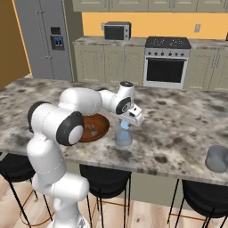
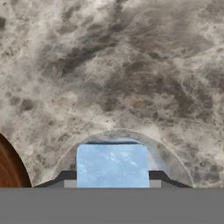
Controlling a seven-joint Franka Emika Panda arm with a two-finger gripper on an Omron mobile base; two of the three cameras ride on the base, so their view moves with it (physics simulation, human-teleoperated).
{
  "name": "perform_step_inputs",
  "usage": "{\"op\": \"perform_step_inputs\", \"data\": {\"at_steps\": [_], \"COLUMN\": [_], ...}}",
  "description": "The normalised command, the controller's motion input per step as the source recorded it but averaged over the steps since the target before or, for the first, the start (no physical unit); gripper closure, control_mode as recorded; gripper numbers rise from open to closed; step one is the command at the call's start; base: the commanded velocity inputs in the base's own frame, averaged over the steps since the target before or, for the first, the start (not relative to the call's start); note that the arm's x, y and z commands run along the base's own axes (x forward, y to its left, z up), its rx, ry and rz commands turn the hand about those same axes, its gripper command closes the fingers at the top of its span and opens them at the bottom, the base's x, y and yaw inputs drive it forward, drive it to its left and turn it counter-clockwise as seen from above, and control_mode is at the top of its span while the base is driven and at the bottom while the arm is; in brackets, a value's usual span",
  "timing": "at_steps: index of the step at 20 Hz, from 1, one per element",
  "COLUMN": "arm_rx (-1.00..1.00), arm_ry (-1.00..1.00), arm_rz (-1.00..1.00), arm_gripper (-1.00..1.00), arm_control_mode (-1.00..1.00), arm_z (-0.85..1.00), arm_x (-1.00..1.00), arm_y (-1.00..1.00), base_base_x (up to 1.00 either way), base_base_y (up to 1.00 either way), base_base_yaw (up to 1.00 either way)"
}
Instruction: There are four ice cubes in the ice bowl. Place two ice cubes in each glass of water.
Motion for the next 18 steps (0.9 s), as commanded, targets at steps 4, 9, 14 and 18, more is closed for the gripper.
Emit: {"op": "perform_step_inputs", "data": {"at_steps": [4, 9, 14, 18], "arm_rx": [0.0, 0.0, 0.0, 0.0], "arm_ry": [0.0, 0.0, -0.07, -0.15], "arm_rz": [0.03, 0.02, 0.0, 0.0], "arm_gripper": [1.0, -1.0, -1.0, -1.0], "arm_control_mode": [-1.0, -1.0, -1.0, -1.0], "arm_z": [-0.26, -0.14, 0.38, 0.72], "arm_x": [0.0, 0.0, -0.05, -0.22], "arm_y": [-0.03, 0.0, 0.0, 0.05], "base_base_x": [0.0, 0.0, 0.0, 0.0], "base_base_y": [0.0, 0.0, 0.0, 0.0], "base_base_yaw": [0.0, 0.0, 0.0, 0.0]}}
